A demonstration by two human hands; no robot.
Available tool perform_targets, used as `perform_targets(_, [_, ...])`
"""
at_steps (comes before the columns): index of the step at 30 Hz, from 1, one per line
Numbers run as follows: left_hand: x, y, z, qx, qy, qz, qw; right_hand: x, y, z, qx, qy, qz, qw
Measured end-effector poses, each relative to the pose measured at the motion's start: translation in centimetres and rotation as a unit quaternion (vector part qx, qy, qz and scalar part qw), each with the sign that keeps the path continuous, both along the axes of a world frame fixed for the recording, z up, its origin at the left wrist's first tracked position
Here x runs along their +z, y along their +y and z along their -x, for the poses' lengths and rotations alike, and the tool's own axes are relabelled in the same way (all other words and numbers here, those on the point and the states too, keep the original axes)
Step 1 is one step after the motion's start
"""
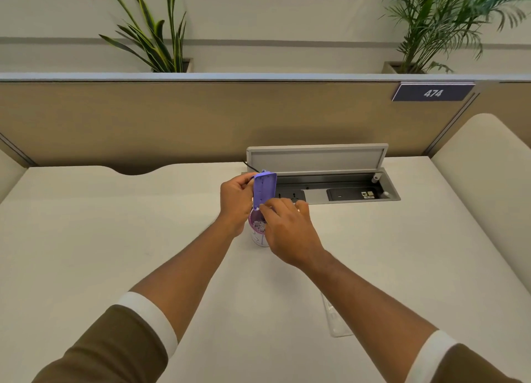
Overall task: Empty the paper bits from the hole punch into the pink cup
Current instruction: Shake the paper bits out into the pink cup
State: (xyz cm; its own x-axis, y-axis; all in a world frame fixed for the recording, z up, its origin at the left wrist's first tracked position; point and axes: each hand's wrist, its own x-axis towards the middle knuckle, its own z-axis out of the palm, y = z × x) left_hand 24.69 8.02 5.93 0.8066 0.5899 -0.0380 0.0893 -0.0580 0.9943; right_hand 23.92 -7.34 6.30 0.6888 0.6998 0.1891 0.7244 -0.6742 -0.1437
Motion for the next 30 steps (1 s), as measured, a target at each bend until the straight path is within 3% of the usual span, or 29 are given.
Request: perform_targets(30, [0.38,-0.52,0.77,0.007,-0.038,0.008,0.999,-0.36,-0.05,0.38,-0.024,0.025,-0.061,0.998])
